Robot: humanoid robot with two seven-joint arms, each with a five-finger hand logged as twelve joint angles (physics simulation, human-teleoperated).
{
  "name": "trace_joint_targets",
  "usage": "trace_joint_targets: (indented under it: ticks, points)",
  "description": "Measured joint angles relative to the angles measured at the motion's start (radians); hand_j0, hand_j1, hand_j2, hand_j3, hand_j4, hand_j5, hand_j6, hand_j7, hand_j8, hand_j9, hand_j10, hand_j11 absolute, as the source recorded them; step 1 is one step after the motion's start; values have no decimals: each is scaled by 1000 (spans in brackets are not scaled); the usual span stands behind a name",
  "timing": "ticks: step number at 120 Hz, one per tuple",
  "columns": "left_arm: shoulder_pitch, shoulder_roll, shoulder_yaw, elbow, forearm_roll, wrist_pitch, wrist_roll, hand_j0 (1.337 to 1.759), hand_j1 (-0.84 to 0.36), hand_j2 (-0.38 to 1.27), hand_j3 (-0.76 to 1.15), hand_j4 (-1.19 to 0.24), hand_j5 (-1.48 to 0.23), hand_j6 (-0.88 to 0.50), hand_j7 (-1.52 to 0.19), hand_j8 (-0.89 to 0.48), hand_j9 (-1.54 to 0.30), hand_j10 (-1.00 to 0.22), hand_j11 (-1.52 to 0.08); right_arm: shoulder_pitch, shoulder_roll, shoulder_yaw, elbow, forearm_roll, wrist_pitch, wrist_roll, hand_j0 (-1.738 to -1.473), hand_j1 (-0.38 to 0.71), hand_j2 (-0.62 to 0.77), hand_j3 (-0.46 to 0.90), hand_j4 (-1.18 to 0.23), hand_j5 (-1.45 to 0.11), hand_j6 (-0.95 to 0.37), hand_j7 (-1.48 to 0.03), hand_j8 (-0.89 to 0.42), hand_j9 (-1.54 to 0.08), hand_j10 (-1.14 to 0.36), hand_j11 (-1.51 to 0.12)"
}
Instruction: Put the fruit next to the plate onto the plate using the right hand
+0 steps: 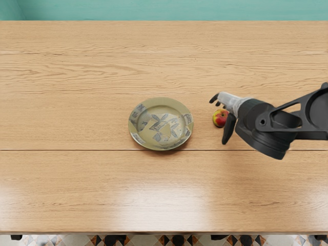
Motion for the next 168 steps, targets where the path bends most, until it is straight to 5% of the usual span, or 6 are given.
trace_joint_targets:
  ticks: [56,103,168]
  points:
    - [0,0,0,0,0,0,0,1658,53,50,0,-247,-321,-247,-321,-247,-321,-247,-321,-2,23,-8,-68,18,-1,7,-1658,3,-58,0,-294,-382,-294,-382,-294,-382,-294,-382]
    - [0,0,0,0,0,0,0,1658,53,50,0,-247,-321,-247,-321,-247,-321,-247,-321,-129,67,-6,-239,19,-1,35,-1658,13,-60,0,-302,-392,-302,-392,-302,-392,-302,-392]
    - [0,0,0,0,0,0,0,1658,53,50,0,-247,-321,-247,-321,-247,-321,-247,-321,-194,138,-2,-342,25,-1,39,-1658,106,-75,0,-379,-493,-380,-493,-380,-493,-380,-493]
